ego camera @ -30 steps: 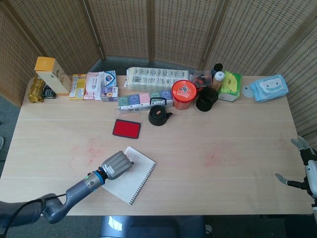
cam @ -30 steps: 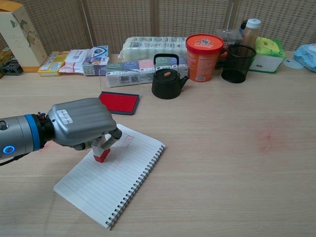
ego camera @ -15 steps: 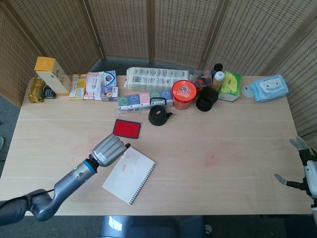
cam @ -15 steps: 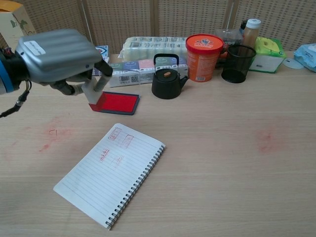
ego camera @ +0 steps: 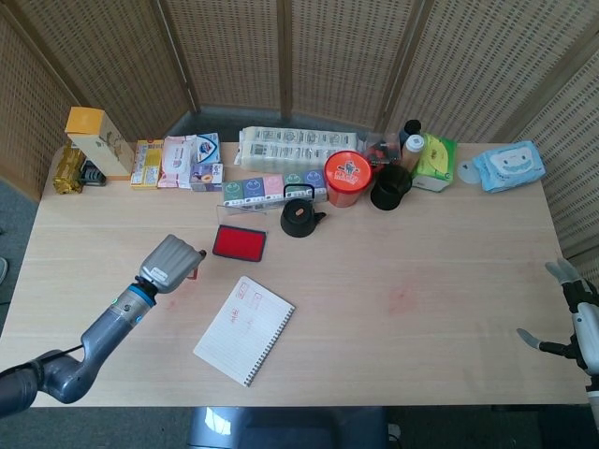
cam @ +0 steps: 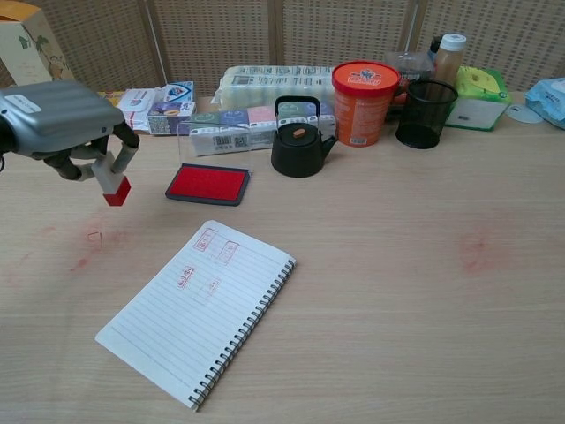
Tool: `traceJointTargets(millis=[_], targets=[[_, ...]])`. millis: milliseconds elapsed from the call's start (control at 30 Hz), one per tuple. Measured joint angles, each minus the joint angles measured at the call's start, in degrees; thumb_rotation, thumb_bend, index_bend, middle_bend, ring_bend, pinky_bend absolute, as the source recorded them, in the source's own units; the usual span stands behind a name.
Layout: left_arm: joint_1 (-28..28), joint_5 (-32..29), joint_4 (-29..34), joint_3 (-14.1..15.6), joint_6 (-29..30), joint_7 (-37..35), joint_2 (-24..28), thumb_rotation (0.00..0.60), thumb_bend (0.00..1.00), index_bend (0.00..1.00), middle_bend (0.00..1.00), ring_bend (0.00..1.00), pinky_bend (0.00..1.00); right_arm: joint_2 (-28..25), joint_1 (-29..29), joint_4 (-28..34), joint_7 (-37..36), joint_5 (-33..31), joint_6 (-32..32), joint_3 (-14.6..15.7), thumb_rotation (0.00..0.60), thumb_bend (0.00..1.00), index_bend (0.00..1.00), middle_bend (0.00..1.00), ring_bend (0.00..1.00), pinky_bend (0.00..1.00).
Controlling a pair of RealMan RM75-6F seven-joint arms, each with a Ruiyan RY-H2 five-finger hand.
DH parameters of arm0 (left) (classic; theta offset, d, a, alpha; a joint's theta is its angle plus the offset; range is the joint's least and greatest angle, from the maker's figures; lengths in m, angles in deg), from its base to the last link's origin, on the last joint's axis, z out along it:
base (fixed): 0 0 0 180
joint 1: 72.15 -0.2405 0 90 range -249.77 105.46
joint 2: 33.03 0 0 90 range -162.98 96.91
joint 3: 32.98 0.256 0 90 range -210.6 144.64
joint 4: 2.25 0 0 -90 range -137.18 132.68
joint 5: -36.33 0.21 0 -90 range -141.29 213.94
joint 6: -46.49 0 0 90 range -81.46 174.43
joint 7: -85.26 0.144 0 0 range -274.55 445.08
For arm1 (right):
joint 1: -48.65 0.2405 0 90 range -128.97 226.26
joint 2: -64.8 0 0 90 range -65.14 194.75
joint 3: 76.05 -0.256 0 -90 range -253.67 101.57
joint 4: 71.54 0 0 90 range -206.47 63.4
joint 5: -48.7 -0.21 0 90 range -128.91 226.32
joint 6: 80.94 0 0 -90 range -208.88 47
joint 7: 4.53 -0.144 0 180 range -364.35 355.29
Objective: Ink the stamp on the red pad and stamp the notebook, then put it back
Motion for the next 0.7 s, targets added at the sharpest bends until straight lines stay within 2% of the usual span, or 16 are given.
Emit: traceJointTargets(millis=[367,700], targets=[[0.0,-2.4,-6.9,1.7,-3.7,-0.4,-4.2,0.600,0.39,0.64,1.00,1.00,1.00,0.2,0.2,0.2,0.6,-0.2,-0.4,0.1,0.600,0.08,0.00,0.00,0.00,0.00],[0.6,-4.4,-8.3,1.7,-4.9,2.0,-6.0,0.600,0.30,0.64,1.00,1.00,1.00,0.0,0.2,-0.1,-0.4,-0.2,-0.5,0.0,0.600,0.08,0.00,0.00,0.00,0.00]])
